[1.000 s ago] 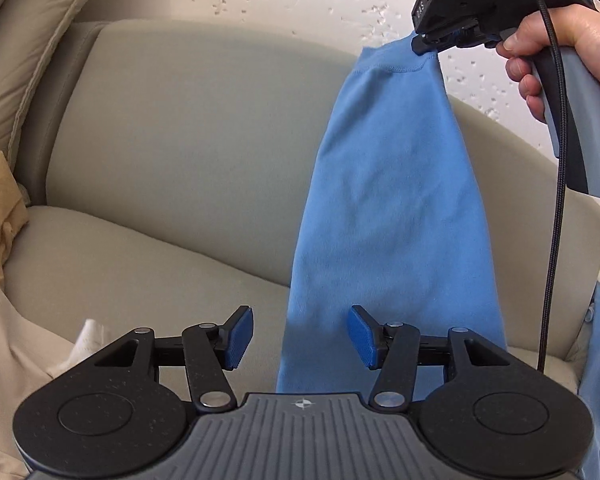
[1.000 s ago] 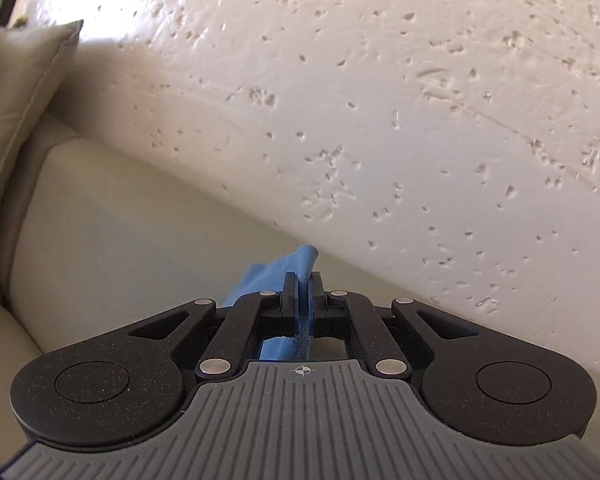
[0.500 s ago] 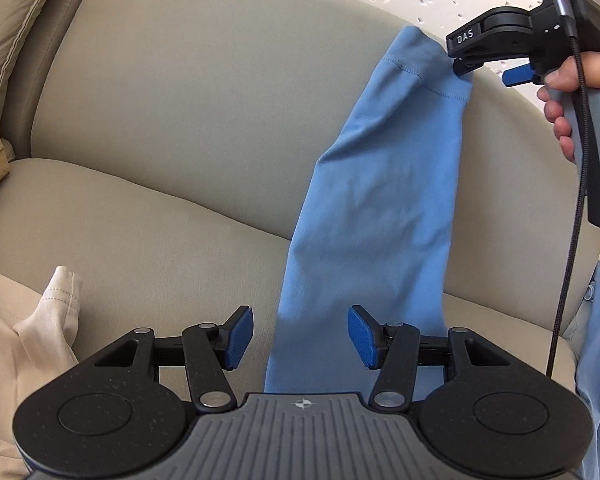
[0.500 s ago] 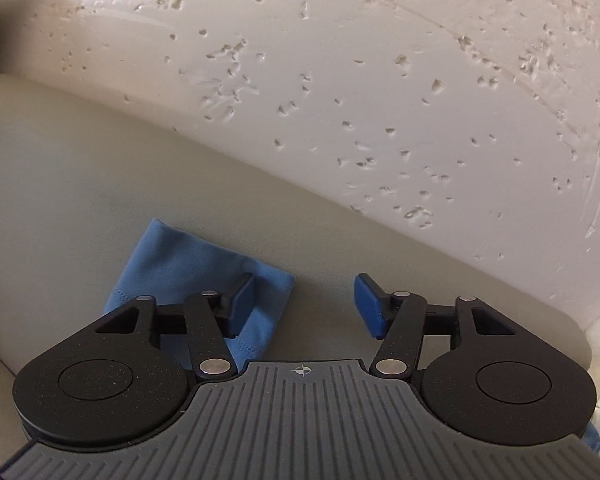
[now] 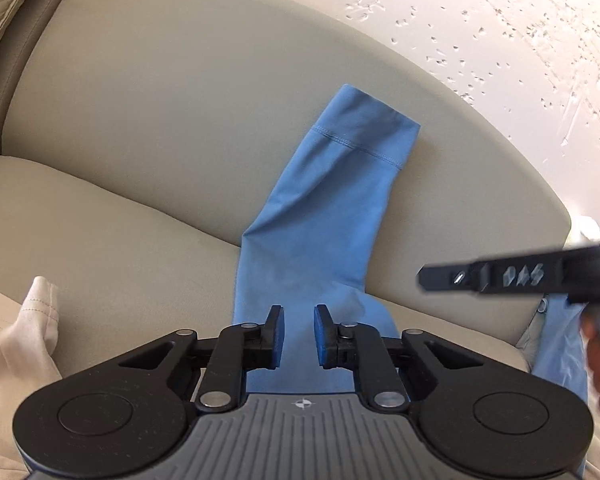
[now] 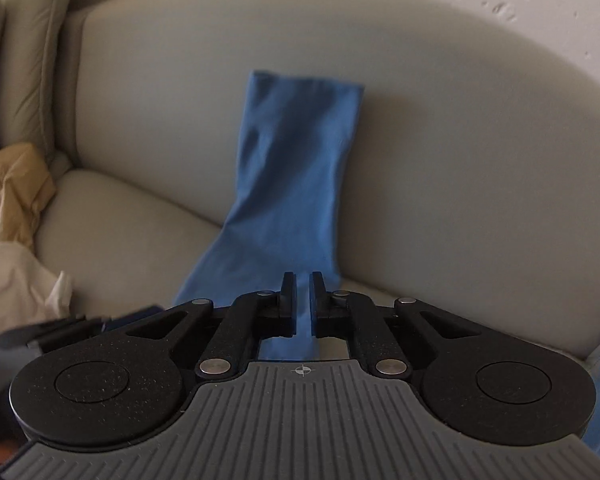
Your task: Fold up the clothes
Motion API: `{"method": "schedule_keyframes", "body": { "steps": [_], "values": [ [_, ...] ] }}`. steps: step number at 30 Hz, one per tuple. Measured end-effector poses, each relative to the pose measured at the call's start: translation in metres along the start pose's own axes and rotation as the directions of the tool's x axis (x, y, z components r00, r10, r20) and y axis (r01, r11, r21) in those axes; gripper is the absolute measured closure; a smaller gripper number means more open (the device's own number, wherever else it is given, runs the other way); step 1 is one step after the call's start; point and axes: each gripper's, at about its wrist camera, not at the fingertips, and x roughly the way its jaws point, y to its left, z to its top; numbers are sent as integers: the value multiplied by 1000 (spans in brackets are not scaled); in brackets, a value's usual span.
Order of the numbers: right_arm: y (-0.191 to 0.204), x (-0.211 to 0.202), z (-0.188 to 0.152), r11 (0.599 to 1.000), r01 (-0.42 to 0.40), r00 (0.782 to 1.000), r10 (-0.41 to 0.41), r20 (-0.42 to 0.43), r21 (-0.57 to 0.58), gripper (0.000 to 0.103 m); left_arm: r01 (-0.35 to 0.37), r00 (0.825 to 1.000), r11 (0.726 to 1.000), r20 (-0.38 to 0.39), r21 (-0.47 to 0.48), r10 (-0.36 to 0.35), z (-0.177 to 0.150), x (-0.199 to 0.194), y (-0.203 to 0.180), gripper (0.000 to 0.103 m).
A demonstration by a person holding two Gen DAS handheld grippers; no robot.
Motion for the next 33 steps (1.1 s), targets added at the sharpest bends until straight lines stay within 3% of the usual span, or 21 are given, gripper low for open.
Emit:
{"method": "schedule_keyframes", "body": {
  "steps": [3, 6, 8, 10, 12, 13, 15, 17, 19, 22, 23, 24, 25, 27, 29, 31, 33],
  "values": [
    [-1, 26, -24, 998, -29, 1000, 29, -3, 57, 96, -7, 1000, 999, 17, 48, 6, -16, 15, 6, 89],
    [-7, 45, -41, 994, -30, 1000, 30, 1, 100, 96, -32, 998, 999, -49, 34, 33, -22, 32, 13, 89],
    [-11, 54, -44, 998, 13, 1000, -14, 12, 65, 99, -97, 989, 994, -107, 54, 102, -23, 43, 17, 91],
    [-16, 57, -42, 994, 99, 995, -100, 21, 41, 100, -116, 987, 993, -107, 26, 118, -19, 37, 18, 92],
    [-29, 51, -38, 976, 195, 981, -196, 1, 100, 97, -167, 984, 984, -53, 63, 171, -12, 27, 10, 92],
    [-35, 45, -39, 973, 200, 980, -201, -5, 116, 97, -174, 984, 980, -27, 91, 178, -9, 21, 5, 93],
    [-39, 28, -41, 979, 155, 988, -157, 9, 132, 94, -95, 995, 992, -31, 86, 98, -5, 12, 3, 93],
    [-35, 14, -46, 988, 50, 998, -53, 21, 143, 90, -7, 998, 998, -67, 63, 11, -4, 5, 3, 93],
    [-24, 0, -58, 987, -66, 998, 66, 5, 146, 89, 33, 993, 998, -115, 60, -26, -12, -4, 1, 95],
    [-9, -1, -82, 989, -104, 992, 111, -63, 107, 91, 8, 972, 995, -234, 104, 17, -28, 1, -4, 94],
    [-5, -1, -90, 990, -102, 990, 110, -88, 94, 92, -69, 951, 987, -290, 144, 109, -39, 5, -6, 94],
    [-5, 0, -97, 995, -60, 992, 69, -110, 83, 93, -125, 943, 979, -289, 158, 167, -44, 5, -5, 95],
    [-9, 1, -104, 997, 12, 992, -3, -129, 76, 103, -173, 934, 971, -286, 166, 215, -48, 4, -5, 95],
    [-24, -3, -110, 981, 145, 982, -126, -143, 126, 85, -216, 932, 966, -265, 144, 248, -45, -12, -9, 95],
    [-39, -24, -113, 955, 232, 967, -207, -147, 182, 85, -221, 941, 963, -226, 155, 252, -41, -38, -18, 94],
    [-40, -45, -116, 974, 140, 985, -119, -123, 179, 85, -200, 946, 965, -223, 170, 235, -41, -60, -26, 94],
    [-36, -62, -122, 981, -23, 995, 42, -93, 191, 85, -130, 933, 979, -313, 160, 175, -54, -74, -30, 94]
  ]
}}
